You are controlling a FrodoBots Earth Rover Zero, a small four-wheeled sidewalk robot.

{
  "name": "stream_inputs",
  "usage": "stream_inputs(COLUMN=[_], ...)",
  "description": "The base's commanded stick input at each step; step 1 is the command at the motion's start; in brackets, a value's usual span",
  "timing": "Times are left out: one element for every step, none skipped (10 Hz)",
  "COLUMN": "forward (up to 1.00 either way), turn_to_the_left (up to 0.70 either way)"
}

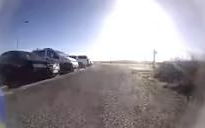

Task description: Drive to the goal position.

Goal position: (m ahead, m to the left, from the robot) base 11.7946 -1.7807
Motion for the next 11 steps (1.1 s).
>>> stream_inputs(forward=[0.7,0.7,0.7,0.7,0.7,0.7,0.7,0.7,0.7,0.7,0.7], turn_to_the_left=[0.0,0.0,0.0,0.0,0.0,0.0,0.0,0.0,0.0,0.0,0.0])
